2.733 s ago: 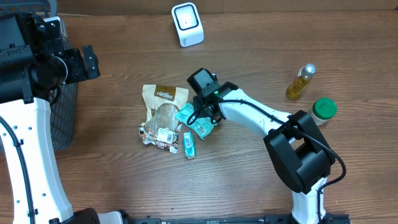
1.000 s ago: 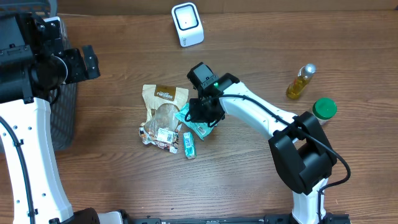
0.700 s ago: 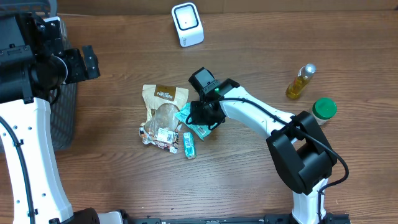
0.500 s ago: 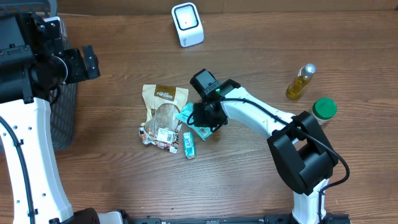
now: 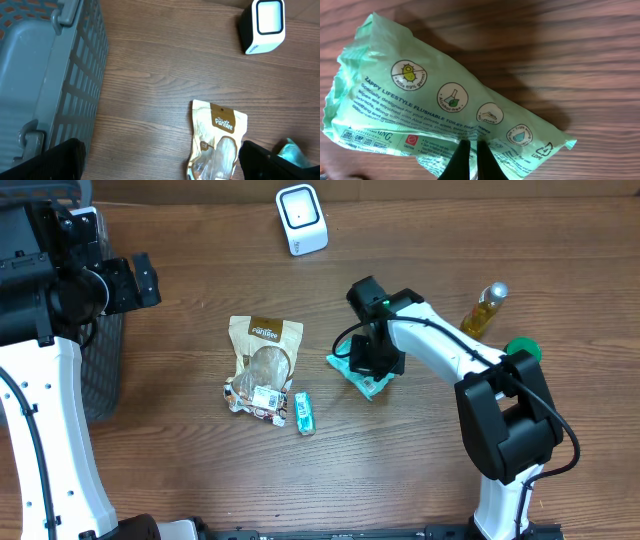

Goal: Scan the item barcode

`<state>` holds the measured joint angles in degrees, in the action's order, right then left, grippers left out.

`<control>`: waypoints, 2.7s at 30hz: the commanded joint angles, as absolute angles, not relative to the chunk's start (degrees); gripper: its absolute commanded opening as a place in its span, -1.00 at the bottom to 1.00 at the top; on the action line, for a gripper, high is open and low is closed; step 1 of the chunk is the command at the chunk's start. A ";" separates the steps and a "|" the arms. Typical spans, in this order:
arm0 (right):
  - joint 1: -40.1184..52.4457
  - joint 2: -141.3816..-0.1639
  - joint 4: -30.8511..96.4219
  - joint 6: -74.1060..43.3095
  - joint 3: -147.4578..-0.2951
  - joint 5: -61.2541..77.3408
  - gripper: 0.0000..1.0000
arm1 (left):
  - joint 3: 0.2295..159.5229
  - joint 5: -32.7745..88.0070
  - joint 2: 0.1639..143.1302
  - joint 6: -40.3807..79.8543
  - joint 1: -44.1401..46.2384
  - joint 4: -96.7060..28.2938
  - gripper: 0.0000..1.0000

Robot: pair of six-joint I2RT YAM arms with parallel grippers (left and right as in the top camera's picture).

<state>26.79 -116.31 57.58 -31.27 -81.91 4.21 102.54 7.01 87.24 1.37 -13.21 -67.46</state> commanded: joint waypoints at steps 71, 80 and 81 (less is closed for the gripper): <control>27.42 -114.76 58.92 -11.94 -80.20 1.83 -0.11 | 103.18 6.90 87.37 1.72 -13.06 -67.33 0.99; 27.42 -114.78 66.76 -11.94 -83.22 5.41 -0.60 | 103.18 6.90 87.37 1.72 -13.06 -67.31 0.99; 27.42 -114.78 66.76 -11.92 -83.22 6.07 -0.64 | 103.18 6.90 87.37 1.72 -13.06 -67.31 0.99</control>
